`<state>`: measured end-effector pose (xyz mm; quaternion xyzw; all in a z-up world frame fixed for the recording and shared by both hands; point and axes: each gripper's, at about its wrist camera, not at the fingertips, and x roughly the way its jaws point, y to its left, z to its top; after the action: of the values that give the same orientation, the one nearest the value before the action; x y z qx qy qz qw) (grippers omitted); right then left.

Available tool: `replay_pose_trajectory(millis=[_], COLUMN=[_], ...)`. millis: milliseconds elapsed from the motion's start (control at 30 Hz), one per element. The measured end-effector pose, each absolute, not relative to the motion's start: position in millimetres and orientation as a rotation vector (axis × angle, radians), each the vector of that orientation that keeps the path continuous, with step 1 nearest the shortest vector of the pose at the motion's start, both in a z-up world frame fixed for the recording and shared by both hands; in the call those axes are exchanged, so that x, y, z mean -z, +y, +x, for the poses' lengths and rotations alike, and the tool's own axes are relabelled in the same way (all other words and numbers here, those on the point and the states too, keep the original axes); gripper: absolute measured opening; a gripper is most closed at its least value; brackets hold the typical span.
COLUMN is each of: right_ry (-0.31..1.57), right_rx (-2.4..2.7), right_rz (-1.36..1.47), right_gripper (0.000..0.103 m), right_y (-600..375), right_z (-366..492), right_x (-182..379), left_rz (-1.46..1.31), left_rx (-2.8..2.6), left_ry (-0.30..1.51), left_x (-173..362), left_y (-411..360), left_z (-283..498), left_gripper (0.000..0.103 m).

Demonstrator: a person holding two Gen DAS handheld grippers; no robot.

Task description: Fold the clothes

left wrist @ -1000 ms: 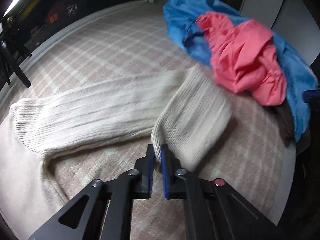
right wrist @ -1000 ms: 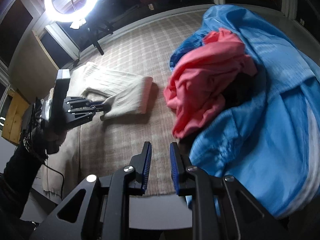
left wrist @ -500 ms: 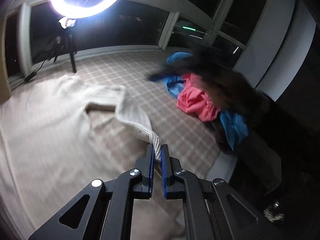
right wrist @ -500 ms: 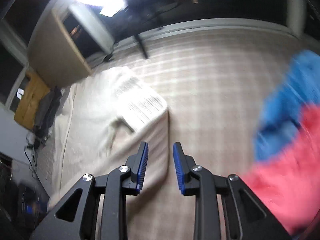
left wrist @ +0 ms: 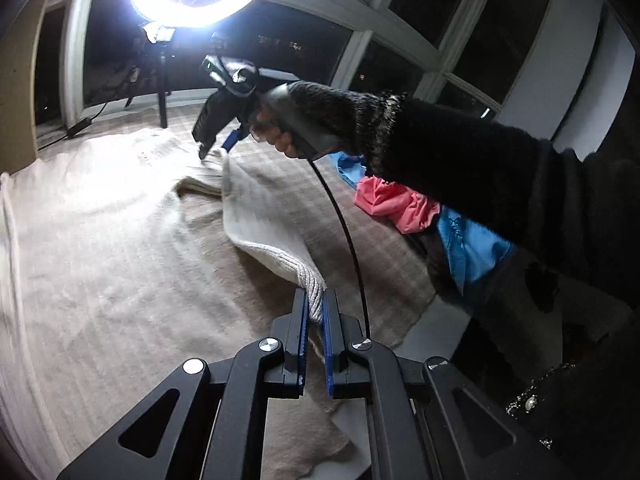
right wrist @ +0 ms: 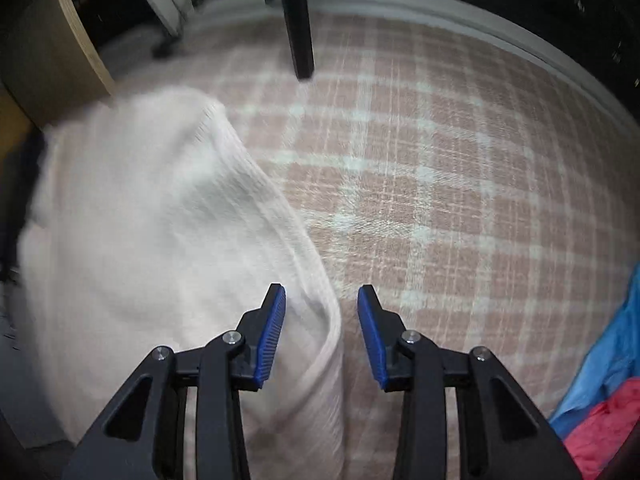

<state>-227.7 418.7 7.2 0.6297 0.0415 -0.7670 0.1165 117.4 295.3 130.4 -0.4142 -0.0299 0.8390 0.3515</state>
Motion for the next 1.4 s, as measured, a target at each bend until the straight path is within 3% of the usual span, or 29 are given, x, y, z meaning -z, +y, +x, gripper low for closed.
replay_pose_trajectory(millis=[33, 167, 333, 367, 433, 467, 533, 733, 800, 900, 1033, 1133, 1167, 1200, 1267, 1400], right_ry=[0.141, 0.096, 0.215, 0.237, 0.327, 0.363, 0.328, -0.105, -0.260, -0.367, -0.511, -0.518, -0.509, -0.496, -0.465, -0.402], right_rx=[2.247, 2.263, 2.239, 2.218, 2.150, 2.160, 2.193, 2.217, 2.150, 2.102, 2.051, 2.047, 2.054, 2.067, 2.095, 2.115], right_rz=[1.855, 1.785, 1.623, 1.595, 1.610, 1.618, 1.567, 1.551, 1.614, 1.687, 1.718, 1.725, 1.724, 1.725, 1.720, 1.691], right_gripper=[0.006, 0.004, 0.004, 0.007, 0.026, 0.031, 0.031, 0.031, 0.031, 0.031, 0.031, 0.031, 0.031, 0.029, 0.015, 0.014], right_y=[415.0, 401.2, 336.6, 320.8, 285.6, 279.3, 278.8, 373.9, 397.9, 407.4, 411.5, 405.3, 403.4, 402.5, 400.5, 395.7], right_z=[-229.1, -225.7, -214.7, -212.8, -208.9, -207.1, -197.9, -154.3, -143.6, -135.8, -144.7, -153.1, -154.8, -156.5, -159.2, -162.5], right_x=[-4.1, -24.0, -67.2, -70.6, -62.8, -60.9, -65.6, -68.5, -48.6, -26.9, -9.5, -3.9, -3.8, -4.3, -6.0, -16.1], left_rz=[-1.072, -1.079, -1.123, -1.137, -1.231, -1.290, -1.401, -1.305, -1.294, -1.291, -1.359, -1.367, -1.371, -1.376, -1.375, -1.294], left_rx=[-2.179, -2.227, -2.296, -2.311, -2.347, -2.376, -2.464, -2.549, -2.472, -2.352, -2.321, -2.329, -2.335, -2.338, -2.315, -2.320], left_ry=[-0.091, -0.203, -0.395, -0.437, -0.487, -0.460, -0.346, -0.174, -0.051, 0.130, 0.279, 0.255, 0.228, 0.210, 0.127, 0.052], left_x=[-131.4, -132.1, -116.4, -110.8, -90.8, -80.3, -64.4, -85.3, -81.2, -64.9, -34.9, -32.2, -32.1, -32.4, -36.6, -61.3], left_y=[290.9, 261.8, 221.3, 212.6, 200.1, 195.8, 188.4, 177.4, 199.2, 230.8, 250.2, 243.7, 239.5, 233.2, 224.1, 216.6], left_z=[118.8, 130.9, 163.3, 170.5, 177.9, 179.5, 182.1, 193.4, 191.0, 185.9, 171.5, 165.9, 163.8, 162.4, 160.5, 168.2], left_gripper=[0.006, 0.006, 0.006, 0.006, 0.006, 0.006, 0.007, 0.007, 0.019, 0.027, 0.026, 0.021, 0.009, 0.003, 0.003, 0.003])
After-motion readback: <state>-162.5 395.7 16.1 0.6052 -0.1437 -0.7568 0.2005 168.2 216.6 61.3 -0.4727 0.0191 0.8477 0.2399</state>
